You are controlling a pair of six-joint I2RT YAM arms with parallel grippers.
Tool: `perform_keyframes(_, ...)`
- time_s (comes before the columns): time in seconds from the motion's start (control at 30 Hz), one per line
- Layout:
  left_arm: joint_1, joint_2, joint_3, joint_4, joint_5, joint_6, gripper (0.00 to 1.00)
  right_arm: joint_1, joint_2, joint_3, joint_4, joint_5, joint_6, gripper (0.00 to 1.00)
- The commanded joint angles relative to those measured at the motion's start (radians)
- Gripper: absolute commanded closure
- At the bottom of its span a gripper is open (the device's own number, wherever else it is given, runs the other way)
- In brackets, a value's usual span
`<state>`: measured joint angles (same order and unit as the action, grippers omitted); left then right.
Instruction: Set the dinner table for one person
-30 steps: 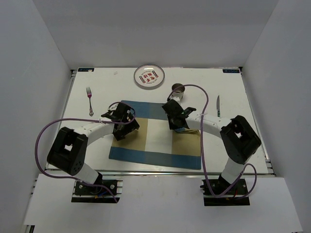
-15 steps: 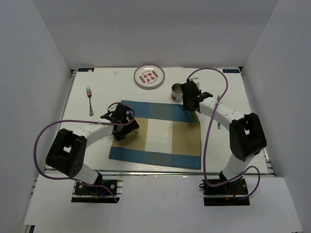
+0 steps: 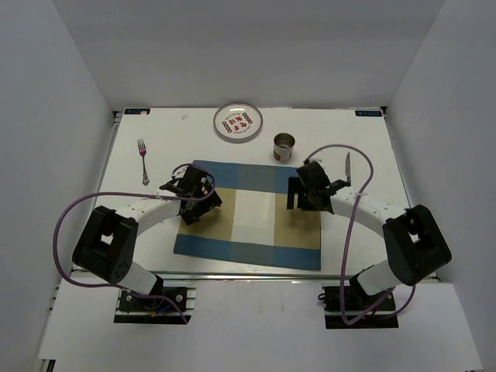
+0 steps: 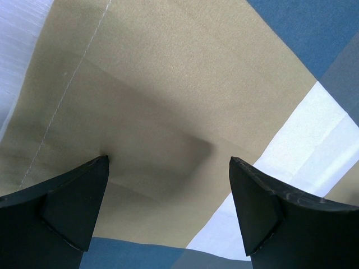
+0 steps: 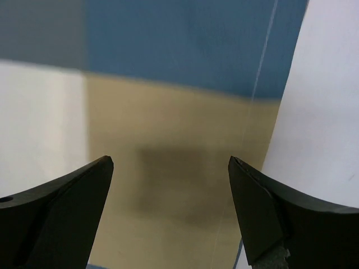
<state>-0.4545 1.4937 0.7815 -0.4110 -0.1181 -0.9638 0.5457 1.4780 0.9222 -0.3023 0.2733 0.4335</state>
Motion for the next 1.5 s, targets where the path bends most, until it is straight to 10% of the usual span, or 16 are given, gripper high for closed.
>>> perform_keyframes(0.0,-0.004,0.025,0.001,-0.043,0.031,0.007,0.02,0.013,-0.068,-0.133,0.04,-0.083,0.18,0.11)
perform_keyframes(0.73,-0.004,0.355,0.344,-0.104,0.063,0.045,0.02,-0.13,0.255,0.113,-0.107,0.041,0.091,0.11)
perform_keyframes(1.47,-0.047,0.16,0.05,0.008,0.098,-0.03,0.02,-0.145,0.305,0.053,-0.029,-0.164,-0.039,0.11)
